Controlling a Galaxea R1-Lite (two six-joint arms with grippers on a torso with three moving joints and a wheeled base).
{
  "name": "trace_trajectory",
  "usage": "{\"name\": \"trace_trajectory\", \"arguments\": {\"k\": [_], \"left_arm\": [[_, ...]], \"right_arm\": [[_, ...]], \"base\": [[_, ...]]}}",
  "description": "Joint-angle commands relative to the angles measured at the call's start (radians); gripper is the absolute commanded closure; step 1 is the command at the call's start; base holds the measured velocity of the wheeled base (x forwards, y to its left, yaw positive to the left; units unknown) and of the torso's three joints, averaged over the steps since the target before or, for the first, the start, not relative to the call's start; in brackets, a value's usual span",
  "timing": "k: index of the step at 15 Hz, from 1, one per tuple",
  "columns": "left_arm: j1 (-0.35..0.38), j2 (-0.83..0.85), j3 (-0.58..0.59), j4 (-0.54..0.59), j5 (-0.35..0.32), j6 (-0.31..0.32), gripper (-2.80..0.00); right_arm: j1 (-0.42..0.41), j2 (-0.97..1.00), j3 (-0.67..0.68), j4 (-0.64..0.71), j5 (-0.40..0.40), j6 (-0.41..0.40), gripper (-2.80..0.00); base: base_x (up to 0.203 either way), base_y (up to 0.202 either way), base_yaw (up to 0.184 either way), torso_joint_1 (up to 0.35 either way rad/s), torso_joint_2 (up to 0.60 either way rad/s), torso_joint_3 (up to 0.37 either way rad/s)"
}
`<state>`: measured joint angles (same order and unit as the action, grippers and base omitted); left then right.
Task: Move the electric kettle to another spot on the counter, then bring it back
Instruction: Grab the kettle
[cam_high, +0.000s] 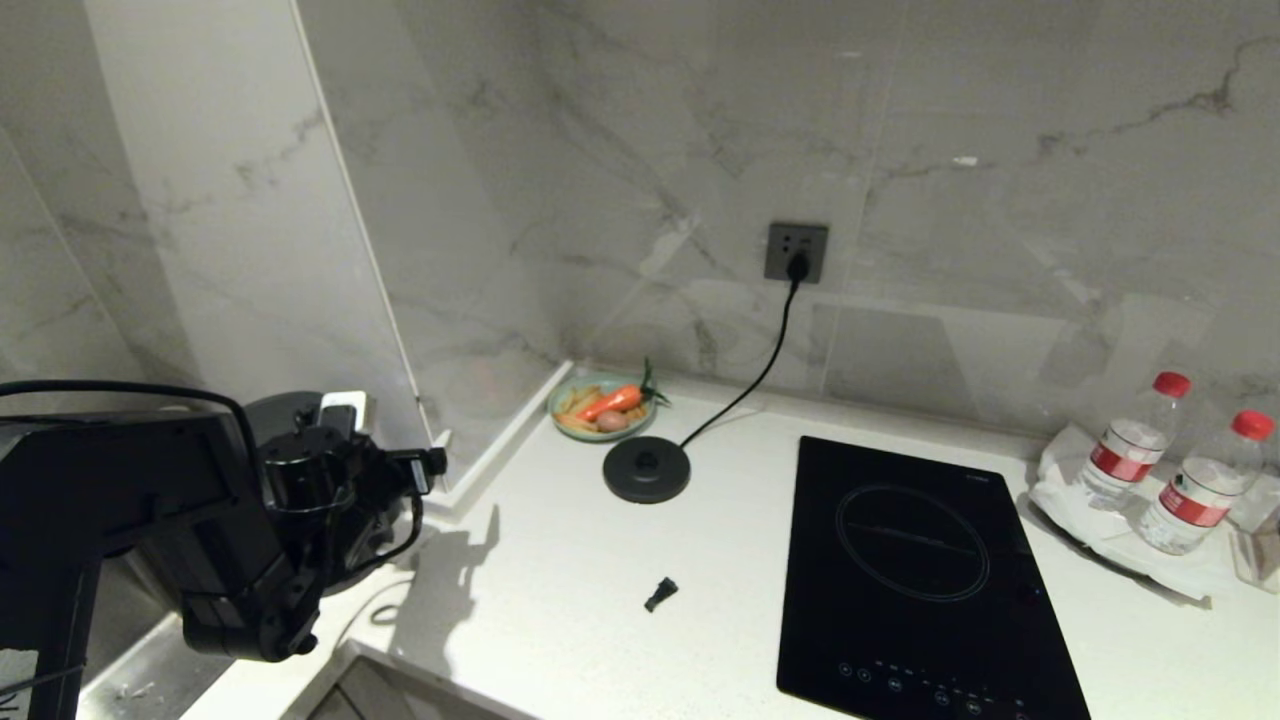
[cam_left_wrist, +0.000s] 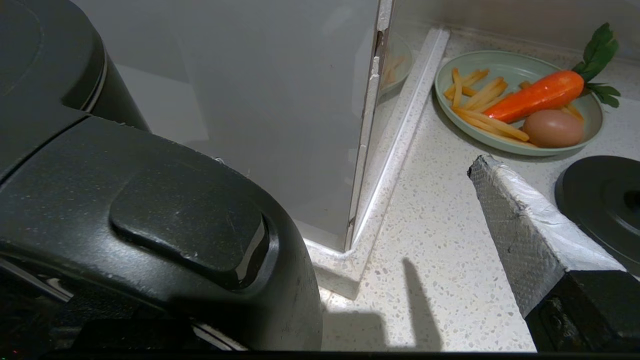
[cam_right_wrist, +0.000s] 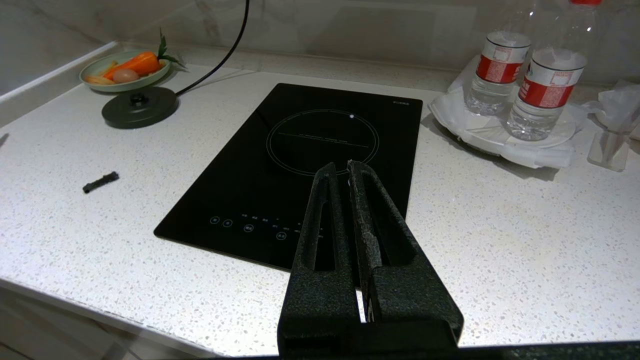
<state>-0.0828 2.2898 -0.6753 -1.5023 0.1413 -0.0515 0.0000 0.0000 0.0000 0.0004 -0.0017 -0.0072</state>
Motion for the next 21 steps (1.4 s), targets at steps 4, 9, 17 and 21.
{"name": "trace_trajectory", "arguments": {"k": [4, 9, 17, 21], "left_arm": [[0.009, -0.001, 0.006, -0.012, 0.001, -0.001, -2.80], [0.010, -0.001, -0.003, -0.011, 0.001, -0.001, -2.80], [0.024, -0.001, -0.006, -0.012, 0.003, 0.000, 0.00], [0.031, -0.001, -0.007, -0.013, 0.004, 0.001, 0.00]], "right_arm": [[0.000, 0.000, 0.000, 0.001, 0.002, -0.007, 0.00], [0.000, 0.000, 0.000, 0.001, 0.002, -0.007, 0.00], [0.000, 0.000, 0.000, 0.001, 0.002, -0.012, 0.00], [0.000, 0.000, 0.000, 0.001, 0.002, -0.014, 0.00]], "base": [[0.000, 0.000, 0.000, 0.000, 0.00, 0.000], [0.000, 0.000, 0.000, 0.000, 0.00, 0.000], [0.000, 0.000, 0.000, 0.000, 0.00, 0.000], [0.000, 0.000, 0.000, 0.000, 0.00, 0.000]]}}
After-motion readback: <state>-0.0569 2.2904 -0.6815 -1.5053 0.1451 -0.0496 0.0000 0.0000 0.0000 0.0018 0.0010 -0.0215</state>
